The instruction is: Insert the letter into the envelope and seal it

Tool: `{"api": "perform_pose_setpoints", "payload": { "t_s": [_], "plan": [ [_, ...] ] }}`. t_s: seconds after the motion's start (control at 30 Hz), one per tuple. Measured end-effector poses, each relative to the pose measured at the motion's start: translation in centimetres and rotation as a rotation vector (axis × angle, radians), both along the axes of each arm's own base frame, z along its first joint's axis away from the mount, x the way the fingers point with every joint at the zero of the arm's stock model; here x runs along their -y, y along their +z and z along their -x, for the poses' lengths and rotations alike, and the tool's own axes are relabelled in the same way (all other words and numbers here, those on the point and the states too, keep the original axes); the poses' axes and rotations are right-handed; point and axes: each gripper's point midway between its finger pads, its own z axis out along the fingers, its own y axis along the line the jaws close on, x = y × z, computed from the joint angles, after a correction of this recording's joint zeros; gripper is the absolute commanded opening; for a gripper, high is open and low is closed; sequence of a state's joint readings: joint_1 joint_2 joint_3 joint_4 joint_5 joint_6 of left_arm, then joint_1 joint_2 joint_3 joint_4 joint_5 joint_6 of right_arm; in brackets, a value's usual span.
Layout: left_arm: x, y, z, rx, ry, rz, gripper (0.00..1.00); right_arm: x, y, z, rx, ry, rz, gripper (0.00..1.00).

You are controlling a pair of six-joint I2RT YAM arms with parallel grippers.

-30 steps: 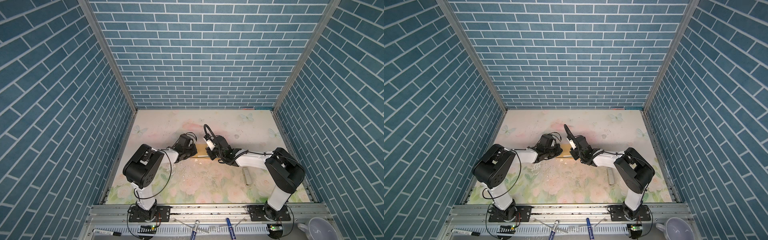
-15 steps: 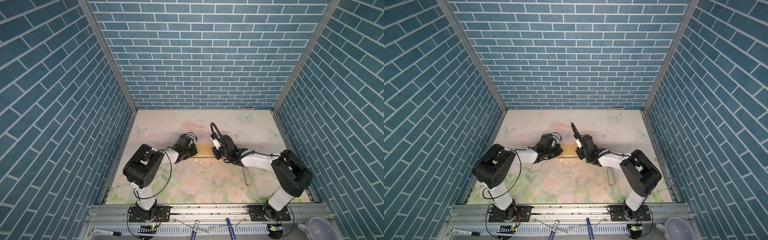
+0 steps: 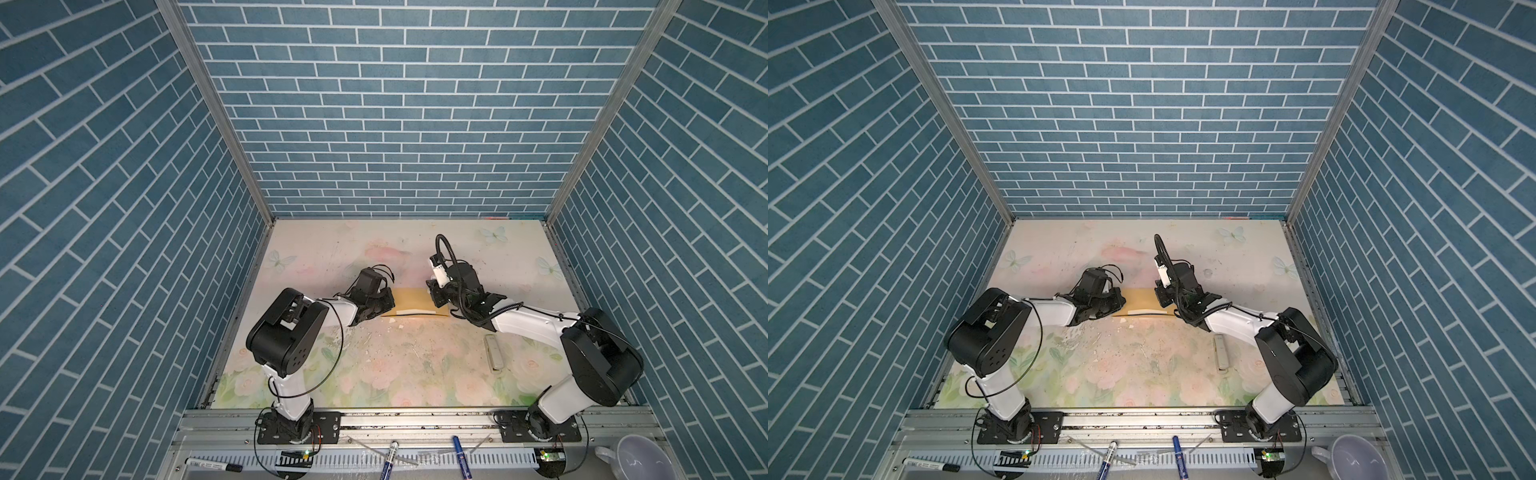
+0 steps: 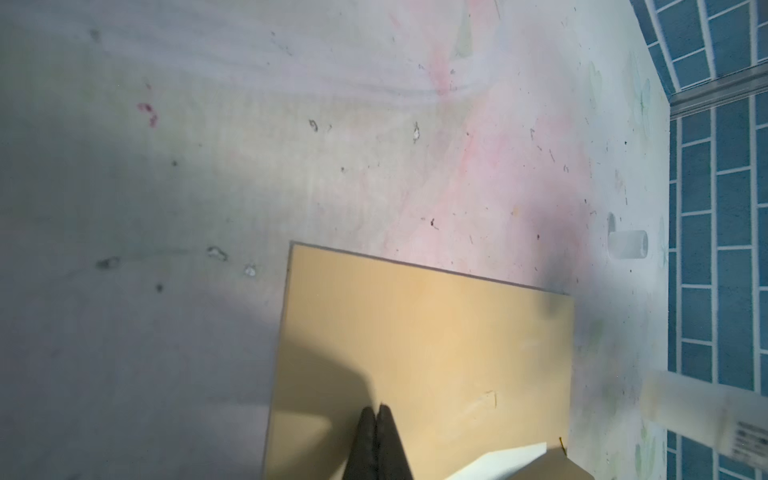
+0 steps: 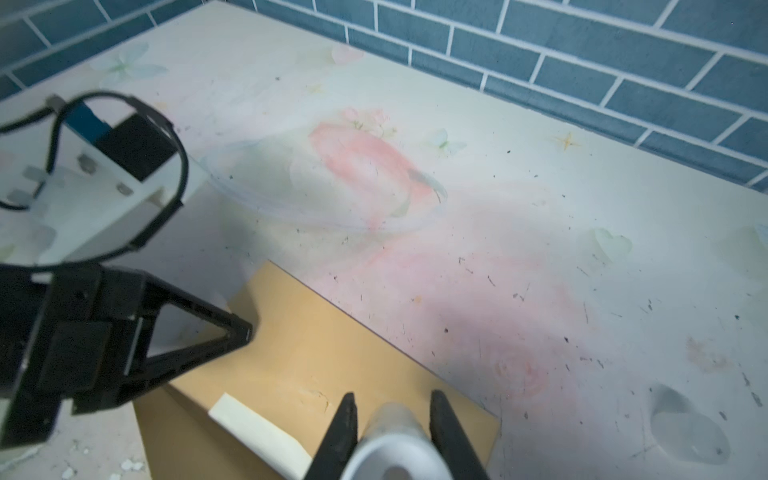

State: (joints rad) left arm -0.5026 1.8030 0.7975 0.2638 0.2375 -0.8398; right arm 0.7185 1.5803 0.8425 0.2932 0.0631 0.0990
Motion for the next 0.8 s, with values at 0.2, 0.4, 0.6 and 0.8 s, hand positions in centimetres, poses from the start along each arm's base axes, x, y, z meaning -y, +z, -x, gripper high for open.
{"api": "perform_pose_setpoints", "payload": {
  "t_s": [0.2,0.4,0.6,0.8],
  "plan": [
    [0.0,0.0,0.0,-0.001,-0.001,0.001,0.00,-1.1,-1.1,0.0,-0.033,0.037,-0.012,0.00],
    [0.1,0.0,0.0,-0.005,-0.002,0.000,0.00,-2.8,-2.3,-0.6,-0.062,0.072,-0.015,0.00],
    [0.1,0.0,0.0,-0.006,-0.003,0.001,0.00,-4.7,-3.4,-0.3,-0.076,0.109,-0.011,0.00],
    [0.1,0.0,0.0,-0.008,-0.005,0.002,0.00,-5.4,-5.0,0.2,-0.102,0.129,0.010,0.00]
  ]
}}
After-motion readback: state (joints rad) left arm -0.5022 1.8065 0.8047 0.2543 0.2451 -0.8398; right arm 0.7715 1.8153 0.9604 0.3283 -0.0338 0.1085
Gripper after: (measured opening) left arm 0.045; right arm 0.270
